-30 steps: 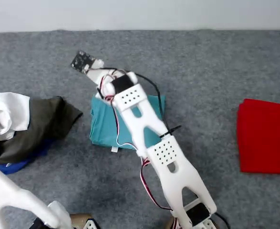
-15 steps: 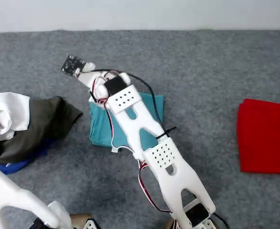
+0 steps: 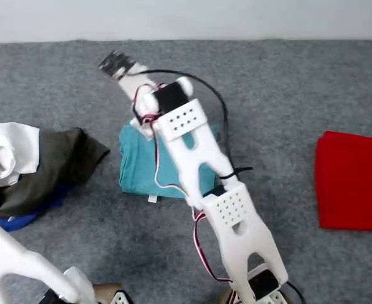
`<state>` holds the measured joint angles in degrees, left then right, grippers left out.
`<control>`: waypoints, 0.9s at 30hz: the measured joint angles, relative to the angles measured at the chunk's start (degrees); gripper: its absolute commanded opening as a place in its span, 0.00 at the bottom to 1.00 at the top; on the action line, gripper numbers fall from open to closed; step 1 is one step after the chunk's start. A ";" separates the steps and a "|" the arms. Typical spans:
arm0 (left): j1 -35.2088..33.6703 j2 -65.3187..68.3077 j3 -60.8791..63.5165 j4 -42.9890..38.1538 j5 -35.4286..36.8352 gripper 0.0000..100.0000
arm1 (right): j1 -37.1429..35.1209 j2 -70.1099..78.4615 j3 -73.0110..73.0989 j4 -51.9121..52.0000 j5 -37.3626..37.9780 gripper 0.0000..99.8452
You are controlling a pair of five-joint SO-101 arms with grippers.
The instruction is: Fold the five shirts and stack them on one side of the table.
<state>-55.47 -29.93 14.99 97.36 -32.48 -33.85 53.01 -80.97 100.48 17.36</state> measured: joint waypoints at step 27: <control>0.00 0.00 0.00 0.00 0.00 0.02 | 5.36 -44.48 62.68 -0.09 -23.74 0.31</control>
<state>-55.47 -29.93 14.99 97.36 -32.48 -28.48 8.53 -18.29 100.40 -6.37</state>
